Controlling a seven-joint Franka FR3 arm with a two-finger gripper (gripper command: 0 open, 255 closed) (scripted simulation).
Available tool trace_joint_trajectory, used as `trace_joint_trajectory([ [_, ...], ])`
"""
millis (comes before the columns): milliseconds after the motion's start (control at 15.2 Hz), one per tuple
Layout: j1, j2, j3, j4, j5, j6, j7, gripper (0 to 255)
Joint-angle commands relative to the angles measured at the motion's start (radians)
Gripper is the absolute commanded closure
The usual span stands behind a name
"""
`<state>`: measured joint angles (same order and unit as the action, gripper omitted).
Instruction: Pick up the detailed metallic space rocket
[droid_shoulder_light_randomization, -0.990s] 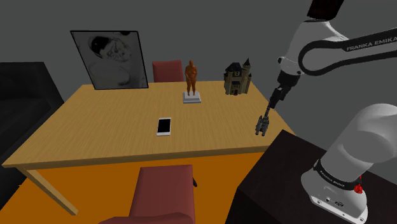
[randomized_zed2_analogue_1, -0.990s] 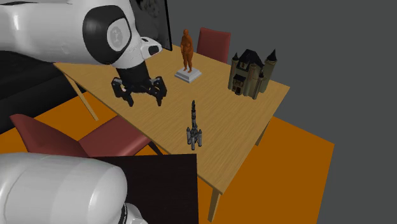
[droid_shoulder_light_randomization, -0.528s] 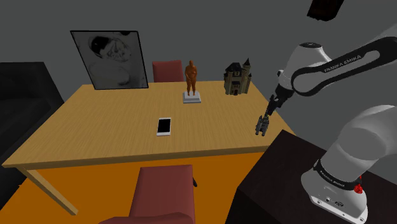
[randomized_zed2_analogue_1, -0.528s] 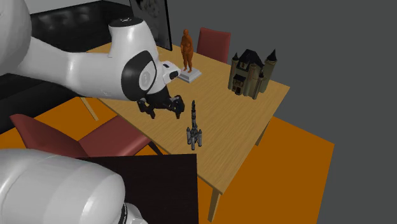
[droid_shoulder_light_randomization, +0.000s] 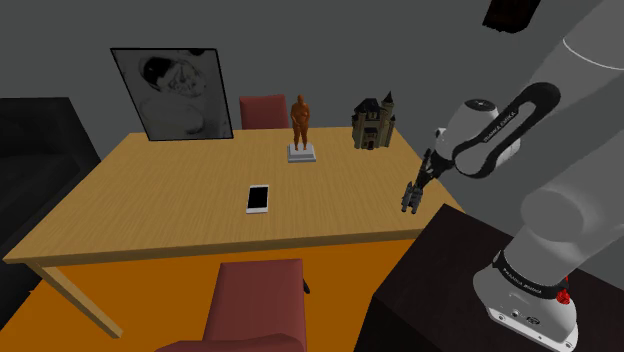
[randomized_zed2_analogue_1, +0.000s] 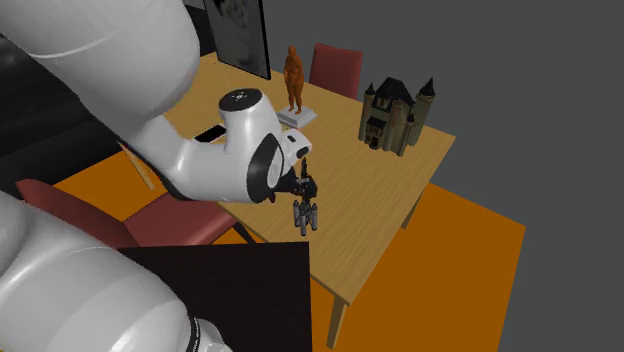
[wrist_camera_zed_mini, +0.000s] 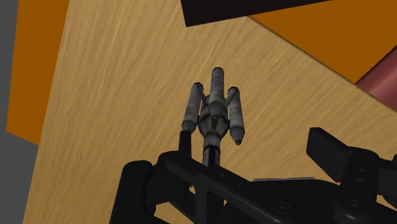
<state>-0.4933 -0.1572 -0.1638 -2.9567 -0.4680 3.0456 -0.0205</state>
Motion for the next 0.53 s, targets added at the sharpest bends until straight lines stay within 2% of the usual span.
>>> trace_joint_trajectory([
  [0,-0.173,0.125,0.080,0.060,-0.256,0.103,0.188,0],
  [66,-0.200,0.184,0.047,0.116,-0.530,0.127,0.413,0],
  [132,-0.211,0.213,0.040,0.145,-0.669,0.135,0.536,0],
  [396,-0.063,0.332,-0.130,0.281,-1.185,0.178,1.048,0],
  [462,-0.064,0.361,-0.122,0.323,-1.334,0.184,1.208,0],
])
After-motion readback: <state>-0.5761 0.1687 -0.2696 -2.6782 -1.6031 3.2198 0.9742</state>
